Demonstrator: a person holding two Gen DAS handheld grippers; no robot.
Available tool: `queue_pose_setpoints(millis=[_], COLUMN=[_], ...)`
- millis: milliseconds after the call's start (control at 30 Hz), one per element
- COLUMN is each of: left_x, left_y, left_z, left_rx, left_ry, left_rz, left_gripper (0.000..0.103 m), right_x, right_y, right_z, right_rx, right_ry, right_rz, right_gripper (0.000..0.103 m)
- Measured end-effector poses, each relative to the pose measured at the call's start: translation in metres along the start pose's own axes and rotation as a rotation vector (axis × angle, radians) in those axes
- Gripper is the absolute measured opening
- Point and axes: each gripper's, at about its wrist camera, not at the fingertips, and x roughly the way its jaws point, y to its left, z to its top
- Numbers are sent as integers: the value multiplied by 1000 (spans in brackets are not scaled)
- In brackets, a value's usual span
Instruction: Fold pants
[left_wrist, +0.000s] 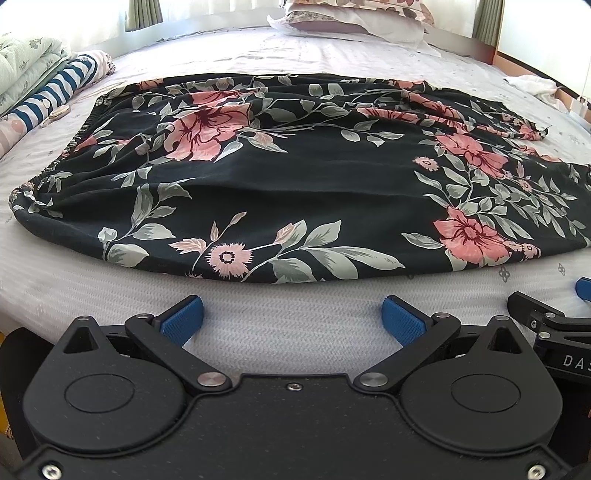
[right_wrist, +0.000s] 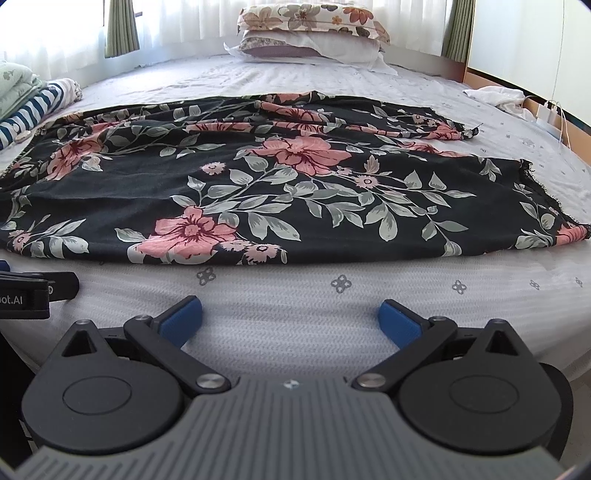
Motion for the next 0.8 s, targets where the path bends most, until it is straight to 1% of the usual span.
queue_pose_setpoints(millis=[100,167,233,300,367,433,500,567,667,733,800], left_x=[-3,-6,-10,-15,-18,-19,-18,-15,-6,3,7], left_y=[4,12,24,39,55,73,93,117,151,169,185], left_z=[3,7,15,24,35,46,52,57,58,60,60], left_rx=[6,-9,-41,-71,-97,-135,-195,-280,-397,-439,-462], left_ry=[7,9,-4,-37,-77,-105,-130,-148,-147,-136,-139], left_rz=[-20,-37,-36,-24,12,62,105,143,206,262,309], left_gripper=[103,103,103,103,103,103,103,103,103,103,103], right_x=[-6,-9,-14,-19,-22,-21,-18,-14,-8,-5,1], right_y=[-3,-8,-17,-31,-51,-76,-103,-131,-171,-195,-215], right_z=[-1,1,4,8,14,21,28,32,34,34,31], right_rx=[8,14,28,55,101,164,234,308,418,482,534], right_ry=[-31,-48,-89,-138,-175,-188,-193,-184,-174,-176,-175], right_rz=[14,21,-3,-42,-87,-127,-174,-237,-322,-374,-414], right_gripper=[103,103,103,103,103,103,103,103,103,103,103])
